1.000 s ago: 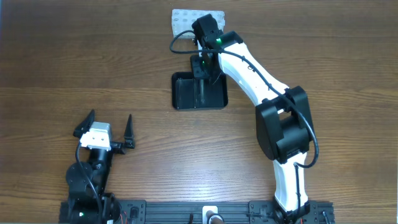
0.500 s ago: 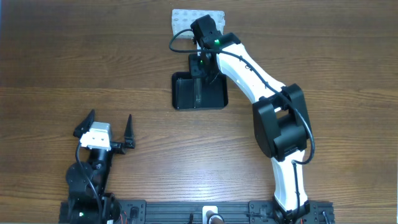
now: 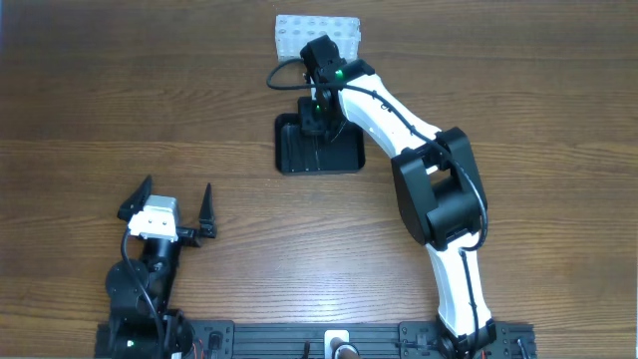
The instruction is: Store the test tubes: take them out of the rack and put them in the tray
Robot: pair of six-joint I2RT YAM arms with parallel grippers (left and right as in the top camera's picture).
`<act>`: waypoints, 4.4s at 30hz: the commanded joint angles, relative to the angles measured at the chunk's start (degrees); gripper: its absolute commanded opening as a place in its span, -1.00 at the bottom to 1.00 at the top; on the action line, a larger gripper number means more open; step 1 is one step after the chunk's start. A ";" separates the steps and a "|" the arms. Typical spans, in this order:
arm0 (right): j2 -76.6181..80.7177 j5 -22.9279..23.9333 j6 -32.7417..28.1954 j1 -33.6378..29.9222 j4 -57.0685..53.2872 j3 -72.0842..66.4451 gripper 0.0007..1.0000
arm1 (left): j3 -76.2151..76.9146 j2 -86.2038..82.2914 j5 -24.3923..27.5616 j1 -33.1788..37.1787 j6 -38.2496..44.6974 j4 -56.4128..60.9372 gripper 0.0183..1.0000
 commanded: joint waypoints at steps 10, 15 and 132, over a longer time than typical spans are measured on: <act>0.50 0.63 -0.04 0.31 0.24 -0.37 -0.24 | -0.24 -0.35 0.92 0.39 -0.61 -0.17 1.00; -2.49 1.16 -1.20 0.66 0.28 -0.37 -0.04 | -0.24 -0.35 0.94 0.39 -0.61 -0.15 1.00; -17.46 4.85 -5.79 -1.88 -4.85 -0.44 -0.80 | -0.24 -0.35 0.94 0.39 -0.61 -0.17 1.00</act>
